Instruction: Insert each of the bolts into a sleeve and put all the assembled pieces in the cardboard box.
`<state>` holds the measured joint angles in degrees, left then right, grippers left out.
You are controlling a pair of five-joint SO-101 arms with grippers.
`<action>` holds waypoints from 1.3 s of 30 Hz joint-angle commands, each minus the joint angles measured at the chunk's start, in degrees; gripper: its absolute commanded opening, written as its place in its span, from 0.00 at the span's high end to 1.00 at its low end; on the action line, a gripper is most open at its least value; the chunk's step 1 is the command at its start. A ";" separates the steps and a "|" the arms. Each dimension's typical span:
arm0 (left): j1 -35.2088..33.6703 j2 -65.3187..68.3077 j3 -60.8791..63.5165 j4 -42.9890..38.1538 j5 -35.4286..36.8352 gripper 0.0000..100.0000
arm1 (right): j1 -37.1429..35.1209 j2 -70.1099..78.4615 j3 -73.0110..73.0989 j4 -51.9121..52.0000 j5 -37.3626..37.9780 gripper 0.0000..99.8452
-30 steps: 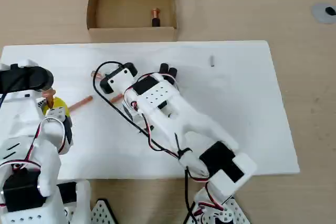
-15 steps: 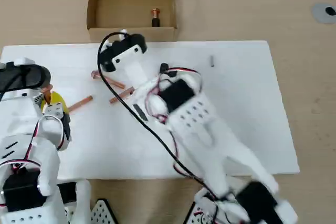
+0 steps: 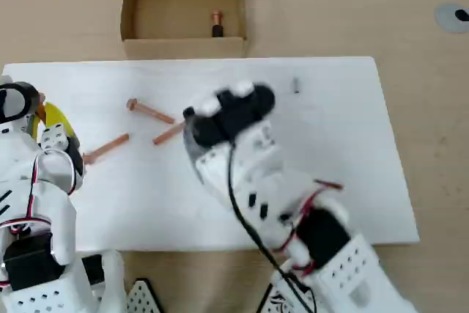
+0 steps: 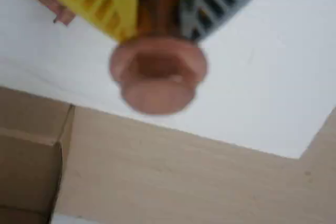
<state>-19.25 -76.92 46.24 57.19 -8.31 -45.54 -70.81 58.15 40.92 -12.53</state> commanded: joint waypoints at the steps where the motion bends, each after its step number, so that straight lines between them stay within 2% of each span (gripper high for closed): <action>1: 1.93 -0.13 -0.26 -2.02 0.62 0.99 | -5.76 -9.01 11.47 -9.93 1.32 0.99; 8: 18.37 -0.66 -2.29 -1.49 1.05 0.99 | -11.38 -12.53 22.11 -22.07 1.85 0.99; 12: 24.53 -4.62 -8.44 1.76 9.41 0.99 | -11.47 -12.53 22.90 -23.12 1.67 0.99; 15: 26.29 -9.98 -10.11 2.37 14.51 0.99 | -11.38 -12.62 23.34 -23.12 1.58 0.99; 19: 26.37 -17.71 -9.85 2.73 15.12 0.99 | -11.21 -12.70 25.10 -23.30 1.58 0.99; 22: 26.64 -22.02 -10.02 6.24 15.38 0.99 | -11.21 -12.70 26.33 -23.30 1.49 0.99; 29: 36.92 -25.71 -10.29 15.47 21.19 0.99 | -11.38 -12.70 27.56 -23.74 1.41 0.99; 33: 37.54 -25.36 -9.49 15.30 21.89 0.99 | -11.47 -12.62 27.47 -26.55 1.67 0.99; 39: 37.19 -24.92 -3.96 9.14 21.63 0.99 | -11.47 -12.97 27.47 -27.69 1.76 0.99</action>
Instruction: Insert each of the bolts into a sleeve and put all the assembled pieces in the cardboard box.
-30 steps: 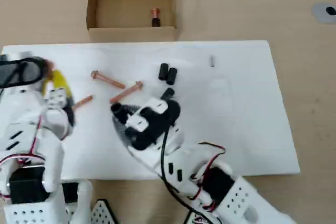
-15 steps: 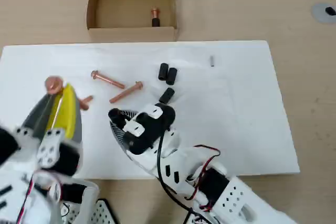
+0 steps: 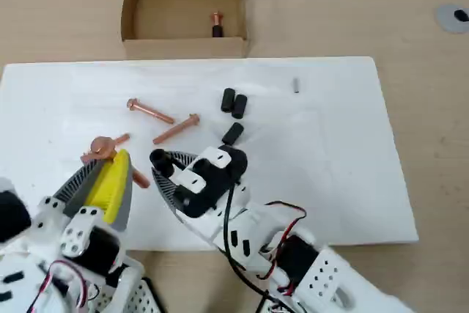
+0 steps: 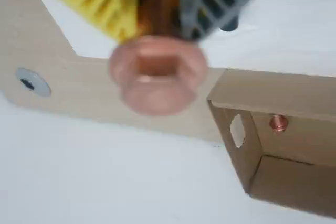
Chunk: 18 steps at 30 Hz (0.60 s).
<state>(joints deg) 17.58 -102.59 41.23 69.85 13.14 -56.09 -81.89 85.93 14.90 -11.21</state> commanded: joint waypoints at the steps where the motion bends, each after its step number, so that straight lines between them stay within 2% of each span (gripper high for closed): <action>1: 0.35 0.75 1.85 -4.92 -0.35 0.99 | -0.92 -1.89 -0.31 -1.67 0.44 0.99; 10: 0.35 0.75 10.73 -16.00 -6.86 0.99 | -0.92 -1.98 -0.40 -3.25 0.44 0.99; 18: 0.35 0.75 13.98 -18.37 -9.05 0.99 | -0.75 -1.98 -0.31 -6.86 0.53 0.99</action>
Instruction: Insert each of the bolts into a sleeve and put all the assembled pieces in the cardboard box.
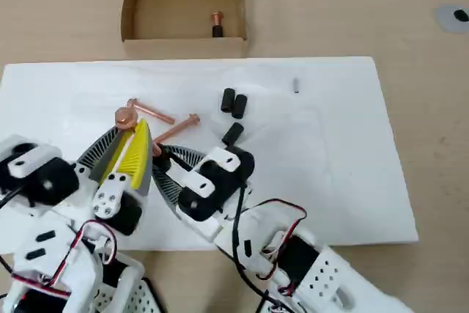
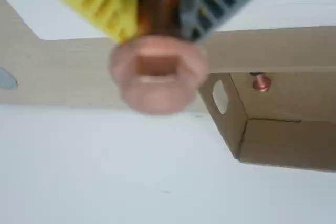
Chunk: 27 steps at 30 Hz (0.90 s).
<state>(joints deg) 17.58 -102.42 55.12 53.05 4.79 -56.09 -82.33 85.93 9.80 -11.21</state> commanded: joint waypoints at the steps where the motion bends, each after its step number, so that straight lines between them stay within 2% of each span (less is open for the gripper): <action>1: 0.35 0.57 0.09 -1.58 -0.70 0.99 | -0.75 -1.54 -0.31 -1.76 0.53 0.99; 6: 0.26 0.57 1.41 -1.67 -0.88 0.99 | -0.84 -1.54 -0.48 -1.85 0.53 0.99; 14: 0.26 0.57 2.55 -1.67 -5.45 0.99 | -0.84 -1.54 -0.48 -1.85 0.53 0.99; 27: 0.70 0.57 3.16 1.76 -5.27 0.99 | -0.84 -1.54 -0.57 -1.85 0.53 0.99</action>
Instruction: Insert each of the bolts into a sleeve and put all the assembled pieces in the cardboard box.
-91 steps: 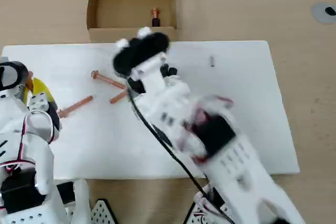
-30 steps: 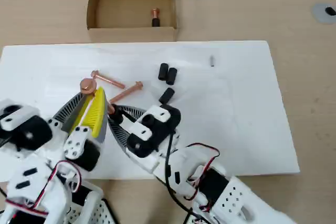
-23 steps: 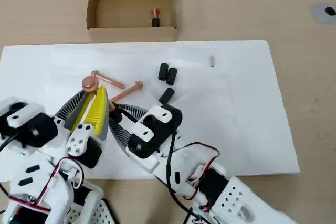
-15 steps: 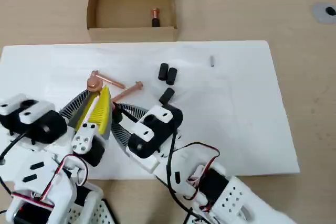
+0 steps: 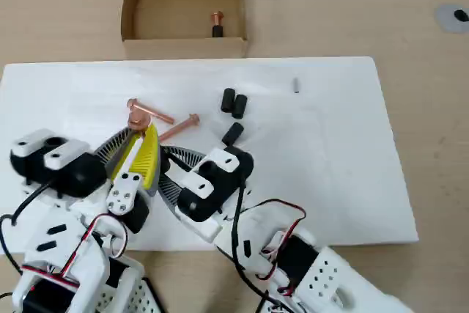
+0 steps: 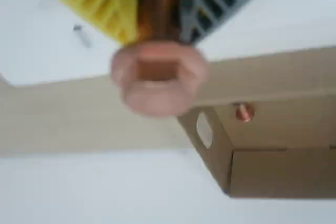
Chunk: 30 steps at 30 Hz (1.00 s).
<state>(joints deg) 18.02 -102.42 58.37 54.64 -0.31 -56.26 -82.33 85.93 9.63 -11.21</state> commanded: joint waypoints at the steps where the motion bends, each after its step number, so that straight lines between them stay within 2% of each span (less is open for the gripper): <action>1: 0.26 0.57 -0.18 0.18 -0.18 0.99 | -0.66 -1.54 -0.57 -1.58 0.62 0.99; 5: 0.26 0.66 -0.26 1.32 -0.18 0.99 | -0.66 -1.54 -0.48 -1.67 3.16 0.99; 20: 0.18 0.75 -0.70 7.82 0.00 0.87 | -0.48 -1.54 -0.66 -1.41 3.25 0.99; 30: 0.00 3.38 -6.68 15.30 -0.09 0.87 | -0.48 -1.45 -0.66 -1.41 3.25 0.99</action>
<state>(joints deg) 18.02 -101.19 56.35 68.62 -0.57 -56.26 -82.33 86.02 9.63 -8.31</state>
